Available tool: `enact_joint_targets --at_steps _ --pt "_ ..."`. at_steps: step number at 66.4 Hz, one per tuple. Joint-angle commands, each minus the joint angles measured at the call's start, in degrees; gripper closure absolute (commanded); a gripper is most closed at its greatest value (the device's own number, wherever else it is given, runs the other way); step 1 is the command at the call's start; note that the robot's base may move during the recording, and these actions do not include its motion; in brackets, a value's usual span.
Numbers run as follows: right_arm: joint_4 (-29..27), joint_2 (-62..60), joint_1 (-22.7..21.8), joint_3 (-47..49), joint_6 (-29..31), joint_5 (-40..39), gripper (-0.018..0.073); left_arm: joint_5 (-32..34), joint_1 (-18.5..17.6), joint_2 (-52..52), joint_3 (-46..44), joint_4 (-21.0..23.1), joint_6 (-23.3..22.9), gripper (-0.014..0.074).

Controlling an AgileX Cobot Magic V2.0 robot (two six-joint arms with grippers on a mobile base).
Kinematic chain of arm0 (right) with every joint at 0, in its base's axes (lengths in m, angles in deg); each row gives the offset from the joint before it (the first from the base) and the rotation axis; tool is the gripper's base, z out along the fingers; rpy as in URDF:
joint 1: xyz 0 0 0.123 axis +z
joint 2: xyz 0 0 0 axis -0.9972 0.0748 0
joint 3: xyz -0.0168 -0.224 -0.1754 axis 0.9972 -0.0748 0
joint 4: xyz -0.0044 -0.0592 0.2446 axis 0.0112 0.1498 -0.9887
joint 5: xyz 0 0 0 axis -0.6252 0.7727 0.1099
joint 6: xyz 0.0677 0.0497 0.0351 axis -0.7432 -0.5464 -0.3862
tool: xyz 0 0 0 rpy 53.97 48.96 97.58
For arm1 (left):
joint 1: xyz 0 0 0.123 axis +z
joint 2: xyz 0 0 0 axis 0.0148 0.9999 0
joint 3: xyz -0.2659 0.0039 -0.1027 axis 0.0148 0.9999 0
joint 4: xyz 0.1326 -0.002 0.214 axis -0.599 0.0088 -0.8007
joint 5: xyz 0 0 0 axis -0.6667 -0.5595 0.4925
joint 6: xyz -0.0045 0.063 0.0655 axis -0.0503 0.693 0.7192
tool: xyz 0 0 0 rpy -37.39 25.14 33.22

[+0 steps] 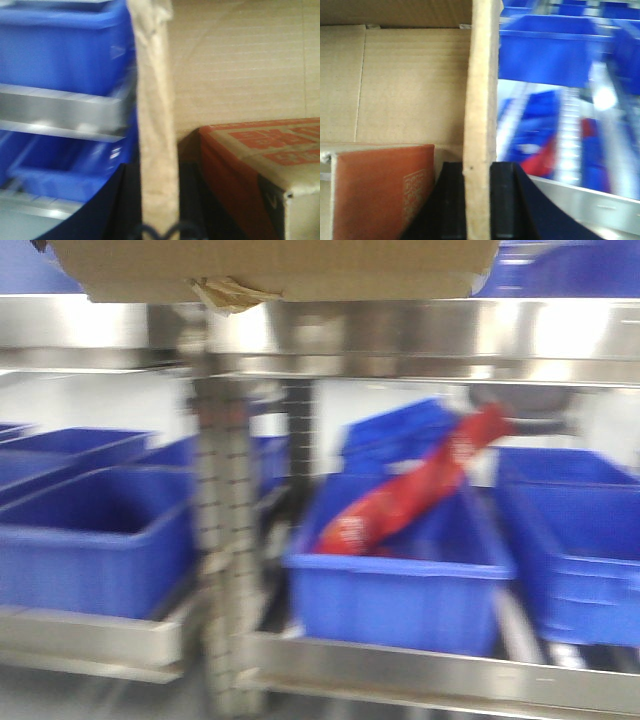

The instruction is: Stack two boxes on right shelf middle

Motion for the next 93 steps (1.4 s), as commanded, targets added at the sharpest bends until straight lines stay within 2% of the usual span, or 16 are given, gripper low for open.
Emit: enact_joint_targets --at_steps 1,93 --pt "0.83 -0.57 0.22 0.94 0.05 -5.83 0.0721 3.23 -0.24 -0.55 -0.73 0.16 -0.08 0.0708" --pt "0.83 -0.57 0.22 0.94 0.05 -5.83 0.0721 3.33 -0.24 -0.55 -0.73 0.04 -0.08 0.0708"
